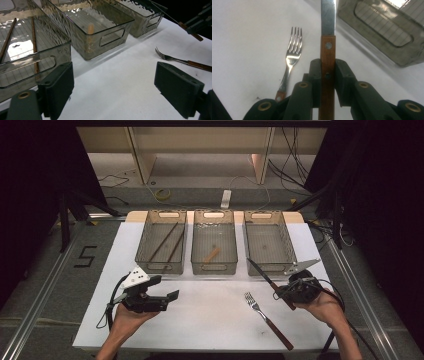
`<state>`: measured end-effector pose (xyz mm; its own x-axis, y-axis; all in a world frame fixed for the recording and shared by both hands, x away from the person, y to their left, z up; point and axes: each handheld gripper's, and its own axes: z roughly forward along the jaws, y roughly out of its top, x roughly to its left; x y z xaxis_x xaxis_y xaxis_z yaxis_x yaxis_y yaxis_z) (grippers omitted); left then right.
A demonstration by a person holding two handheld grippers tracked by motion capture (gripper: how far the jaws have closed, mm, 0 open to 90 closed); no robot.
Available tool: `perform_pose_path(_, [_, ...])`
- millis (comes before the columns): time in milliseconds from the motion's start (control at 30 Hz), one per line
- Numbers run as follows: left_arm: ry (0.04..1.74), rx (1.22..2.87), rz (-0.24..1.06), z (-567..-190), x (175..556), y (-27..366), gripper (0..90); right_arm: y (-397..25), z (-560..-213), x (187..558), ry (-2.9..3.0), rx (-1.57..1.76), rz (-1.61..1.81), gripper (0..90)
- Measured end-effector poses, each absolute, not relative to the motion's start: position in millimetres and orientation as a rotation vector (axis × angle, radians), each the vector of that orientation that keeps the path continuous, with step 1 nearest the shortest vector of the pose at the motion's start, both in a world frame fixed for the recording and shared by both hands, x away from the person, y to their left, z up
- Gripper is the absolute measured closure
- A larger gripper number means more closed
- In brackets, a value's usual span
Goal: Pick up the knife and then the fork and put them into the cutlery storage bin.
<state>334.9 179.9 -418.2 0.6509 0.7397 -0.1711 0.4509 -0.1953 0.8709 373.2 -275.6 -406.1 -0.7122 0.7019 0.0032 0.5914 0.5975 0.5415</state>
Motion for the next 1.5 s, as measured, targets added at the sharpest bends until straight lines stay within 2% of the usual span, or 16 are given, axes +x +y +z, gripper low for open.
perform_pose_path(1033, [0.939, 1.810, 0.383, -416.3, 333.2, 181.9, 15.8, -255.8, -356.3, 447.7, 2.463, 1.152, 0.886, 77.2])
perform_pose_path(1500, [0.940, 1.806, 0.386, -416.5, 332.8, 180.8, 15.8, -239.5, -348.8, 477.2, 2.395, 1.195, 0.869, 77.2])
